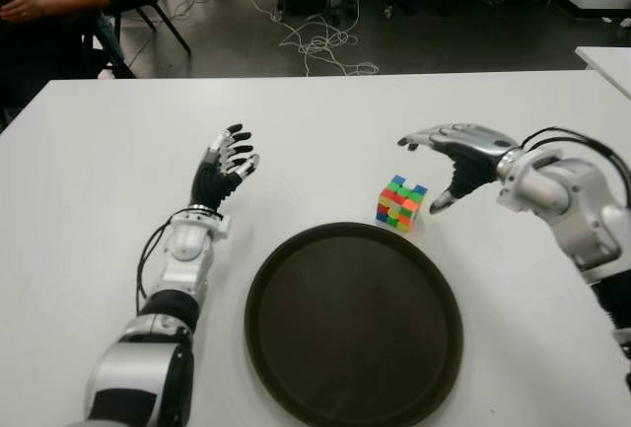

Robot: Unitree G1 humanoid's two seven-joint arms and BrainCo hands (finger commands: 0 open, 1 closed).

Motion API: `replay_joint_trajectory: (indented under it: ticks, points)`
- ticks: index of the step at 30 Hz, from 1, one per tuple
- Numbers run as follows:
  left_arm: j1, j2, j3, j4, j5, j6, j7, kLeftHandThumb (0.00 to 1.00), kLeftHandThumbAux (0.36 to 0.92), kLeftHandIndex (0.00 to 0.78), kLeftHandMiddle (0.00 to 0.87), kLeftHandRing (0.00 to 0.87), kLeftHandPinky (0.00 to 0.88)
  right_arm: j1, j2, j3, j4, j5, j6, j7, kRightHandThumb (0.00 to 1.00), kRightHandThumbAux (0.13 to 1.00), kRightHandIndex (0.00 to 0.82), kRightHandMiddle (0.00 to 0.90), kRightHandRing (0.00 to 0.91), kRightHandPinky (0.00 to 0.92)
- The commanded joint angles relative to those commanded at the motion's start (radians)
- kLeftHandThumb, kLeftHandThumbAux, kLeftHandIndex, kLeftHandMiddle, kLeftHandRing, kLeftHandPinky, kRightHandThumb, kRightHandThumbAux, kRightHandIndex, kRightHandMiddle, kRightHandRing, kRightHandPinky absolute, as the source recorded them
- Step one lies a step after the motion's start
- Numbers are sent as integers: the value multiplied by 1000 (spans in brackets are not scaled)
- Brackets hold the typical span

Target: Pick up the Rubik's Cube and put it in the plate

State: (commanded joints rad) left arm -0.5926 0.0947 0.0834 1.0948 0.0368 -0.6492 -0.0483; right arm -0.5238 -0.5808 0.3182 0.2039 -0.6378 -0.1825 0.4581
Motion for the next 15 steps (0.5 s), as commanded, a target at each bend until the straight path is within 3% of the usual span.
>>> replay_joint_trajectory:
  ticks: [15]
  points:
    - [-2,-1,-1,6,0,-4,6,237,695,152,207,215,221,-22,17,41,22,1,-8,21,0,834,141,146,128,83]
